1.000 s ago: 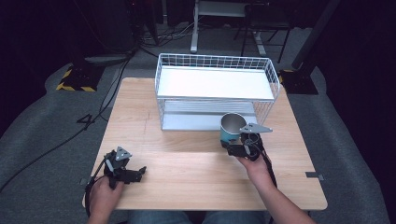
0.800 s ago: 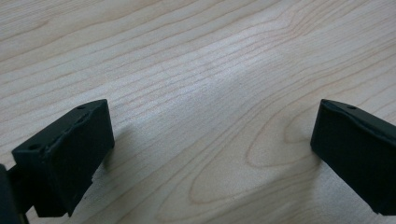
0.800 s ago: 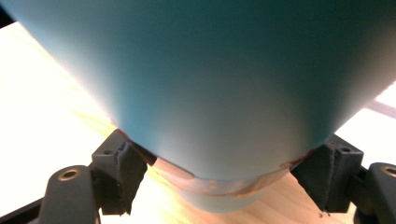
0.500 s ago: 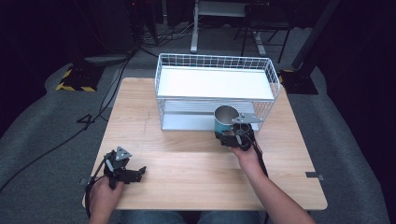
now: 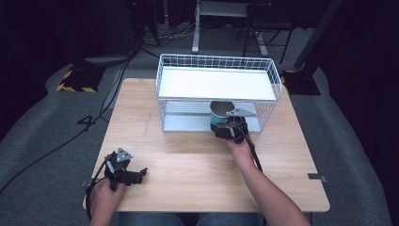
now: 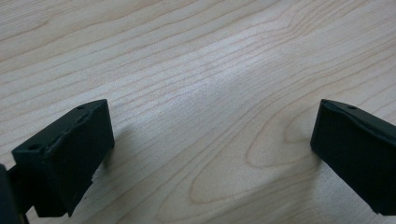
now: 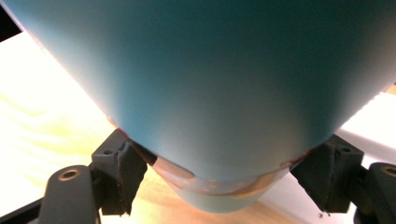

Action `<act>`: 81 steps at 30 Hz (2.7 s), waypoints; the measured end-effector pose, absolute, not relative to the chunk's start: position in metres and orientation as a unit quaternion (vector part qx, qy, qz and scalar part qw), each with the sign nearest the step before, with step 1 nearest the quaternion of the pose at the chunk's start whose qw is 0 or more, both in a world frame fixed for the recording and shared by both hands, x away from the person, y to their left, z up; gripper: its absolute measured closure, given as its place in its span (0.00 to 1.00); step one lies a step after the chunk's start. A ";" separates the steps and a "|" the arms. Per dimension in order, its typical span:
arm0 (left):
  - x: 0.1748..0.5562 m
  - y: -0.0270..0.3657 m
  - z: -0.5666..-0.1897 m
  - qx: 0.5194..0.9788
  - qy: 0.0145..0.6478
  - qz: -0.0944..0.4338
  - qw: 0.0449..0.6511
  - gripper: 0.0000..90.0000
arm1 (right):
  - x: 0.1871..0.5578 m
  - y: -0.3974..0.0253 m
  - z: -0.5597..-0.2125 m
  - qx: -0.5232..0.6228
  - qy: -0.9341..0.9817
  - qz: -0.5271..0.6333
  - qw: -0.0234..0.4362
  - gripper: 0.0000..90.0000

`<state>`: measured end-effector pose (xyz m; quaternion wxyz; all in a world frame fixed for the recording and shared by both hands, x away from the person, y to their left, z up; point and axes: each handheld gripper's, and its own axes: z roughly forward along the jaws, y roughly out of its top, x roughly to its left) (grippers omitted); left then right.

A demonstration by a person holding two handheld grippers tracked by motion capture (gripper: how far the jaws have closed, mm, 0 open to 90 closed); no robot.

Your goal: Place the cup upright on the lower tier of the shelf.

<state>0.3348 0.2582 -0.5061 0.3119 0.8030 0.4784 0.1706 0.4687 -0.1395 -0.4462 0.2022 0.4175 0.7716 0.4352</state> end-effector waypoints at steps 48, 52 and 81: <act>0.335 0.258 -0.506 0.803 0.478 0.171 0.312 0.00 | 0.526 -0.103 -0.486 0.473 0.742 0.414 0.232 0.25; 0.335 0.258 -0.506 0.803 0.478 0.171 0.312 0.00 | 0.526 -0.105 -0.485 0.469 0.741 0.420 0.234 0.20; 0.335 0.257 -0.506 0.800 0.484 0.172 0.312 0.00 | 0.481 -0.131 -0.461 0.441 0.759 0.421 0.227 0.14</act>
